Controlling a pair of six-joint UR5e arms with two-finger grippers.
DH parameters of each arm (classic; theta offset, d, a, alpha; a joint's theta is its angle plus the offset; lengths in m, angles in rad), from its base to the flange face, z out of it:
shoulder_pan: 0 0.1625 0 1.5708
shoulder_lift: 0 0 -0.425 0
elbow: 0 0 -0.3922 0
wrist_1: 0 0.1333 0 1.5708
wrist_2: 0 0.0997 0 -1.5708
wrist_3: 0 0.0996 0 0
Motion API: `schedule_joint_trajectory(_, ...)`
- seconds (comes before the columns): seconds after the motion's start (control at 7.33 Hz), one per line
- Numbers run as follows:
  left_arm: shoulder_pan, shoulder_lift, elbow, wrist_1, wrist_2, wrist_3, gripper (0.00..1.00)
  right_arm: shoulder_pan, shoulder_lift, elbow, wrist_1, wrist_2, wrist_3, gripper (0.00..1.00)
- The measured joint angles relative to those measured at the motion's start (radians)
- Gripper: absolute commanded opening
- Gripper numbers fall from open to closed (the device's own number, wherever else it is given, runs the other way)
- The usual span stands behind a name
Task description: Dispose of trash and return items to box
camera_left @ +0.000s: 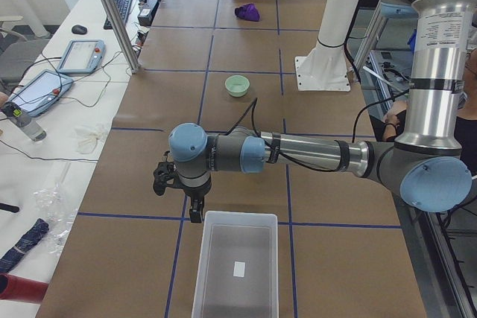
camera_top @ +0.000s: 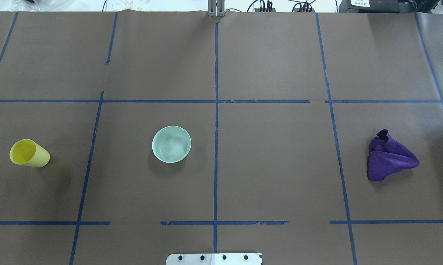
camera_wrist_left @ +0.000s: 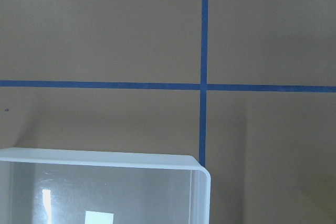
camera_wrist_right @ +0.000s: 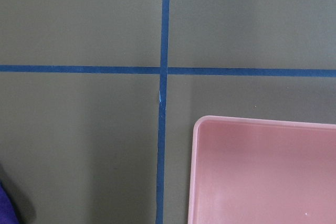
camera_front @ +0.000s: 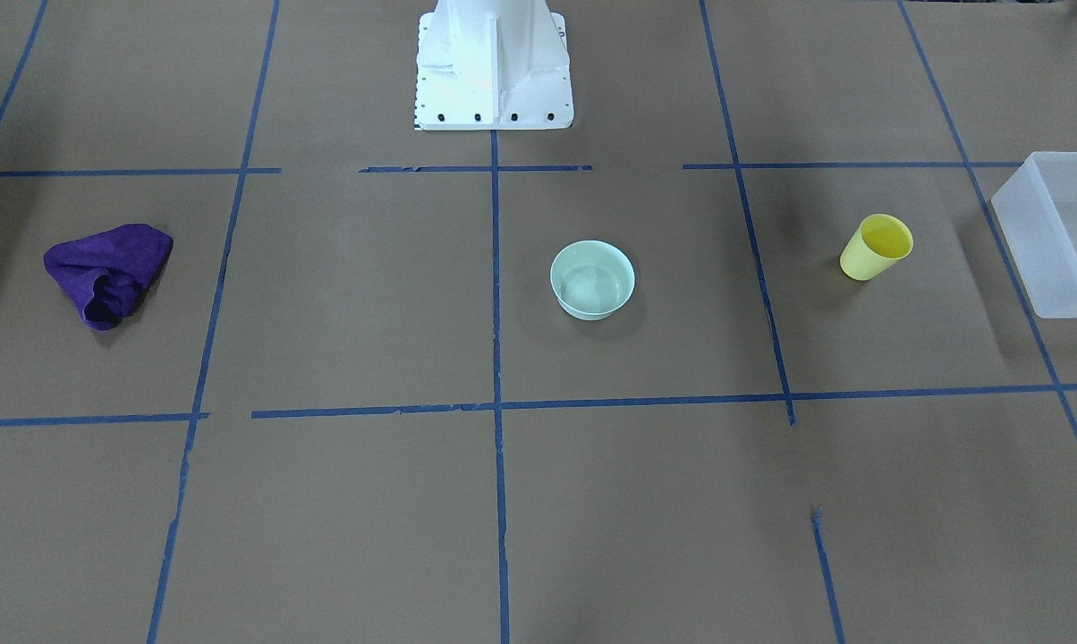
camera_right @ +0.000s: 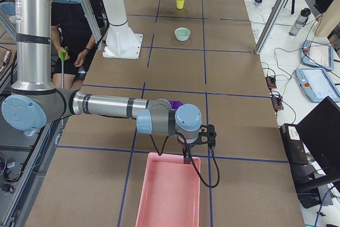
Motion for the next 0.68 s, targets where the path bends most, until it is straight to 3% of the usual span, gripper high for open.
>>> schedule_joint_trajectory(0.41,0.006,-0.001,-0.017,-0.002,0.000,-0.001,1.00,0.000,0.003,0.004,0.004,0.002,0.003,1.00)
schedule_joint_trajectory(0.68,0.063,0.001,-0.102,0.000,0.000,-0.032,1.00,-0.001,0.015,0.009,0.005,0.001,0.008,1.00)
